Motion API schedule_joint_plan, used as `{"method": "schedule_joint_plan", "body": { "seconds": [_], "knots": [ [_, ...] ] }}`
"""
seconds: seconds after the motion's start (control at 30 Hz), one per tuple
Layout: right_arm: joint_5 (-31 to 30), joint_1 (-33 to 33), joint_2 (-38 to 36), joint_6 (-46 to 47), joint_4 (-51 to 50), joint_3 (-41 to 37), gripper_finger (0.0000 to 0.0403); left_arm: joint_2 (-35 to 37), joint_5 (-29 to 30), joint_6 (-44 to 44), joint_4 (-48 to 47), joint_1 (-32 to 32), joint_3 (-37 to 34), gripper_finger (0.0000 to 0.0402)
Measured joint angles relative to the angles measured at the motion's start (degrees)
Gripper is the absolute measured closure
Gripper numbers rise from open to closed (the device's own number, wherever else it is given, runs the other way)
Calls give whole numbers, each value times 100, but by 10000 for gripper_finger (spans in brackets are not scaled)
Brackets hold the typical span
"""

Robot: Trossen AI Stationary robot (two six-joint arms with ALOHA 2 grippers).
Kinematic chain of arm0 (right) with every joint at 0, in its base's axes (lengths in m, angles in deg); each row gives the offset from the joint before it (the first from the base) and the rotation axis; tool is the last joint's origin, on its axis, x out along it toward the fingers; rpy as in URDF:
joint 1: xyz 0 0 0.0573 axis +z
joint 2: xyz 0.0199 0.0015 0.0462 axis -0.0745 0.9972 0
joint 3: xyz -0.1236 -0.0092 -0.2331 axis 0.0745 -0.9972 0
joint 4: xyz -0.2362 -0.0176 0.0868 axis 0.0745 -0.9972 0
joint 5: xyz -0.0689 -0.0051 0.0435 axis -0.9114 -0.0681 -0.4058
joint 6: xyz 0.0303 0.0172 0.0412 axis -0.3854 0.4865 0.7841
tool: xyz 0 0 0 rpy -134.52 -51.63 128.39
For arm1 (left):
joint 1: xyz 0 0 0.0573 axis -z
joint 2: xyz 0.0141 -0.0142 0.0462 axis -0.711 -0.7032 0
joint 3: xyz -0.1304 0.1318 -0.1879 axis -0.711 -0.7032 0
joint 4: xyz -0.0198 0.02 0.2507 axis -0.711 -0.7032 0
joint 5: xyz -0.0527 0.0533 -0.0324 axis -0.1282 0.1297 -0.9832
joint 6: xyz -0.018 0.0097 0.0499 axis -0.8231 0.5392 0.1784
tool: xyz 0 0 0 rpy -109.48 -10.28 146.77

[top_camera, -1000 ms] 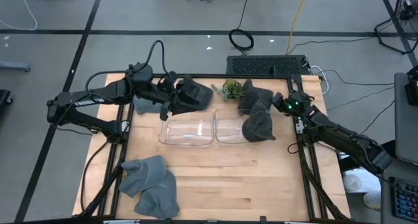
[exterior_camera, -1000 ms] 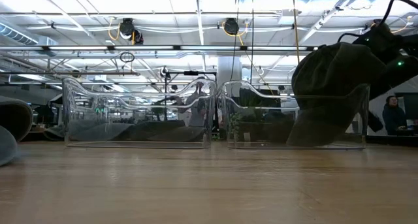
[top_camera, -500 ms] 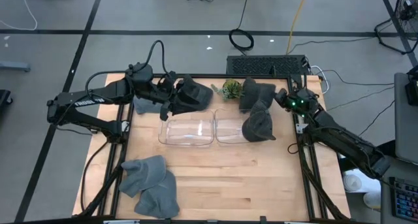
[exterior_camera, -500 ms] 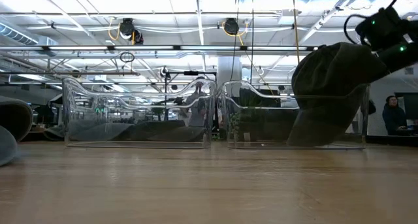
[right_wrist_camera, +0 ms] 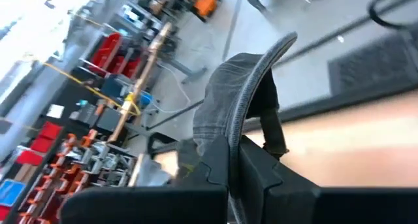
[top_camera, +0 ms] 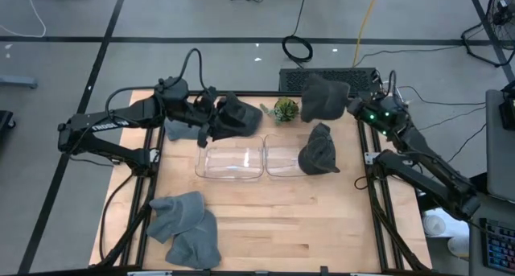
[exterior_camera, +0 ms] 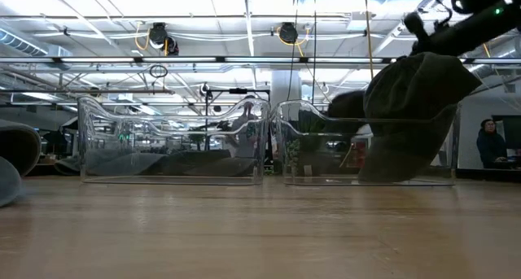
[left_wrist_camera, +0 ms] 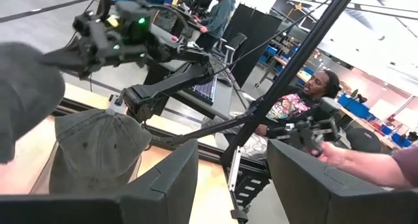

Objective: Pick & Place hat
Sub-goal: Put the right black cap into the right transparent bin

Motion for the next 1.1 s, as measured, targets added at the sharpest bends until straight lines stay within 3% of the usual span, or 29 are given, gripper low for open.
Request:
{"method": "schedule_joint_plan", "body": {
  "seconds": [0.23, 0.47, 0.87, 1.1],
  "knots": [
    [42, 0, 0, -439, 47, 770, 403, -2, 399, -245, 15, -156, 0, 211],
    [225, 27, 22, -800, 343, 1521, 403, -2, 411, -383, 211, -318, 0, 211],
    [289, 428, 555, -1570, 2029, 2048, 403, -2, 409, -360, 499, -357, 2, 211],
    [-121, 736, 971, -2096, 3437, 2053, 403, -2, 415, -356, 505, -357, 2, 211]
  ]
}}
